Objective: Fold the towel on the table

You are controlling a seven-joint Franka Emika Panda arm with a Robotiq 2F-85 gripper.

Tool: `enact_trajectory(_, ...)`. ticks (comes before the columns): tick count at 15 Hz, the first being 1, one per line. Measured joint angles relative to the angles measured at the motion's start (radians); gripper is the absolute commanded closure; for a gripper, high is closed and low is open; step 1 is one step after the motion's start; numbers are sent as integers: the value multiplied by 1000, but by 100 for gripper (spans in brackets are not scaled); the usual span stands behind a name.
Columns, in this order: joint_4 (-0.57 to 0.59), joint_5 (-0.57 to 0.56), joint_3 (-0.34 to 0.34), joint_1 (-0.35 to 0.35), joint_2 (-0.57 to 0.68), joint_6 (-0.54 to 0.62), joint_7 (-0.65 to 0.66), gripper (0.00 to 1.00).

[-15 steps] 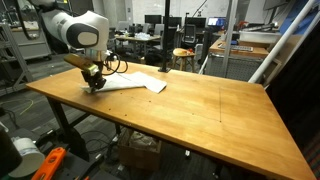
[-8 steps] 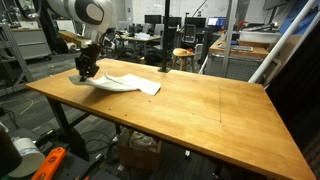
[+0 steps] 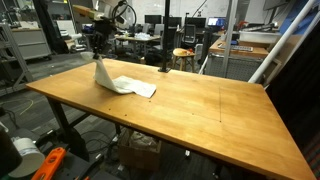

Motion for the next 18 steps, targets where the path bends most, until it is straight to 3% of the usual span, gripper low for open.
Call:
enact_trajectory(8,171,2,-78,-76,179,135,-1,93)
enact_trajectory(9,193,2,-82,-82,198,145,-1,65)
enact_trajectory(11,235,6,-88,-96,234,163,-1,59)
enact_trajectory(18,291,7,-88,-107,268,197,-1,6)
